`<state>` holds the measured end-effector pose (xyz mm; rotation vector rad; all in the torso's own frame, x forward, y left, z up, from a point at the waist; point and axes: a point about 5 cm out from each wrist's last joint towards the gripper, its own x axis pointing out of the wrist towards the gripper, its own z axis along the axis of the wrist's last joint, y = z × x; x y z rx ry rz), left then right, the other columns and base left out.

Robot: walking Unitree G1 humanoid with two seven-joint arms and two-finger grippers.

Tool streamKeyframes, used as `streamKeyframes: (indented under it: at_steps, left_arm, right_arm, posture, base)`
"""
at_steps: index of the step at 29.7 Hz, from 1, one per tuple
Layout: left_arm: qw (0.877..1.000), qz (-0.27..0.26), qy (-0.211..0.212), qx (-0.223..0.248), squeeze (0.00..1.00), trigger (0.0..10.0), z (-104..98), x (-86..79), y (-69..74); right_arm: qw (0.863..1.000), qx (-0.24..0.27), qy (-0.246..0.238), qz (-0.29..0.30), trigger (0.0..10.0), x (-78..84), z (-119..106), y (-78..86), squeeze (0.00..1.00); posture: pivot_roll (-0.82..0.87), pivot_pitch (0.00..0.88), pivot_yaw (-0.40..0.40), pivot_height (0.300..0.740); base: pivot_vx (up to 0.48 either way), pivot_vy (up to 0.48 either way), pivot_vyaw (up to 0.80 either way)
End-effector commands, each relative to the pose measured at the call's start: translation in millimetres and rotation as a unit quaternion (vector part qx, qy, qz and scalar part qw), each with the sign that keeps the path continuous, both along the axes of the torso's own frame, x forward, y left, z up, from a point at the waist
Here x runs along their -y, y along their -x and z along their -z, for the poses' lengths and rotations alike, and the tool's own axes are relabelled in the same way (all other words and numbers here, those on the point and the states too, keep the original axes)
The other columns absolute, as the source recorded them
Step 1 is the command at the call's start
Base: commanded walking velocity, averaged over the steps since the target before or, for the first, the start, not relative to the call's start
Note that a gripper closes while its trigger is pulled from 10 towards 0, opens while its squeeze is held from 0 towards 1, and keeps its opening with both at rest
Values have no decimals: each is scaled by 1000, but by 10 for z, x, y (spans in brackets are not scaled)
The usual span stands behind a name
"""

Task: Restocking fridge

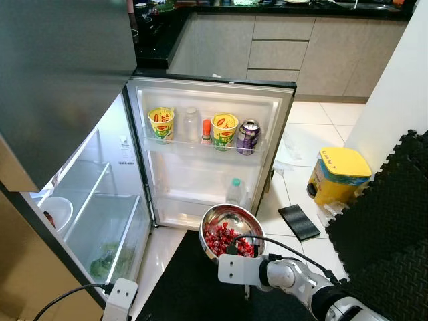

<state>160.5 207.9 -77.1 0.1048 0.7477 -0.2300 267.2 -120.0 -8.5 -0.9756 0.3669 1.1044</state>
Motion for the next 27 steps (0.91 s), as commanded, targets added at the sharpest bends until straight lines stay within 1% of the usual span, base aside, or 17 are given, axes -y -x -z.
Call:
streamKeyframes:
  at_steps: [1, 7, 9, 17, 27]
  left_arm:
    - [1000, -8, 14, 0, 0, 10000, 12, 60, 1]
    - [1000, -11, 15, -8, 0, 10000, 26, 67, 13]
    - [1000, -15, 22, -11, 0, 10000, 33, 76, 20]
    - [999, -19, 30, -6, 0, 10000, 22, 94, -8]
    - [999, -23, 35, -18, 0, 10000, 31, 102, -20]
  right_arm:
    - [1000, 9, -8, -4, 10000, -19, -50, -36, 4]
    - [1000, 1, -9, 3, 10000, -1, -42, -32, 0]
    - [1000, -4, -6, 5, 10000, 19, -32, -23, 0]
    - [1000, -6, -1, 6, 10000, 41, -40, -36, 0]
    - [1000, -10, -2, -3, 10000, -16, -33, -22, 0]
  posture:
    - [-42, 0, -25, 740]
    - [-46, 0, -27, 740]
    - [-43, 0, -29, 740]
    - [-35, 0, -31, 740]
    - [-34, 0, -29, 740]
  base:
    - [0, 0, 769]
    - [0, 0, 769]
    - [0, 0, 769]
    - [0, 0, 769]
    - [0, 0, 769]
